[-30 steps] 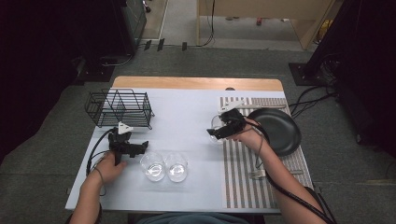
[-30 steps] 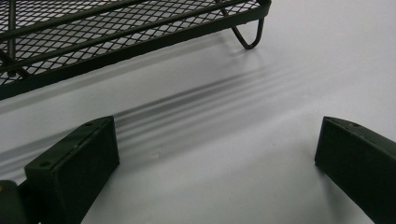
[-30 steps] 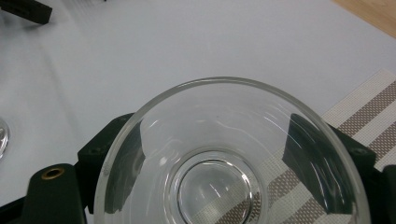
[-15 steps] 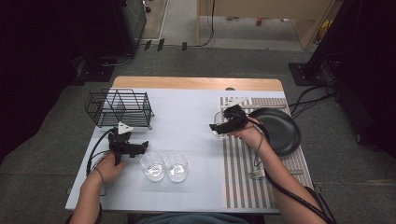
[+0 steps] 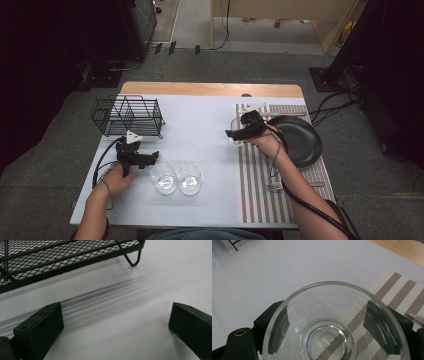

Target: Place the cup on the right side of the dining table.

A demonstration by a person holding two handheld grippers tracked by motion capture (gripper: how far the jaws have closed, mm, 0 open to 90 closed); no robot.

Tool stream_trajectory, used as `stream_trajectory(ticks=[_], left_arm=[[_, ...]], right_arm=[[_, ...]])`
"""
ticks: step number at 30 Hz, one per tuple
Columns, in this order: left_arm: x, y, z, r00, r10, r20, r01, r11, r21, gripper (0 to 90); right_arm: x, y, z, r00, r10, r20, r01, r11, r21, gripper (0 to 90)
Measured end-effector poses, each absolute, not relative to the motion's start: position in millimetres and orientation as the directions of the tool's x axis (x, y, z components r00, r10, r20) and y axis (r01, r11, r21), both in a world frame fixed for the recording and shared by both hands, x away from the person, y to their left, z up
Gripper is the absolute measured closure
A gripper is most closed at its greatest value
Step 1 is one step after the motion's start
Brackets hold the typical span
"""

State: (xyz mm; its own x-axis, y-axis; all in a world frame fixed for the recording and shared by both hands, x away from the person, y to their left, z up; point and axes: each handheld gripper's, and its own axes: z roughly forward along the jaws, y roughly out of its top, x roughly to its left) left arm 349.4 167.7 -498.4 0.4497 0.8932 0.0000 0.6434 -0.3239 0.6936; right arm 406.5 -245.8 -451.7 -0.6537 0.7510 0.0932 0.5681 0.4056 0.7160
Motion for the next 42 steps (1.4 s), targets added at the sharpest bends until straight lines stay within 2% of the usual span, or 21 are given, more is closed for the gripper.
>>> stream_trajectory(ticks=[23, 42], left_arm=[[349.4, 167.7, -498.4, 0.450, 0.893, 0.000, 0.643, -0.324, 0.694, 0.0], [349.4, 167.7, -498.4, 0.450, 0.893, 0.000, 0.643, -0.324, 0.694, 0.0]], right_arm=[[415.8, -263.3, -451.7, -0.556, 0.826, 0.087, 0.599, 0.327, 0.731, 18.7], [422.5, -272.5, -455.0, -0.515, 0.854, 0.080, 0.618, 0.305, 0.724, 18.7]])
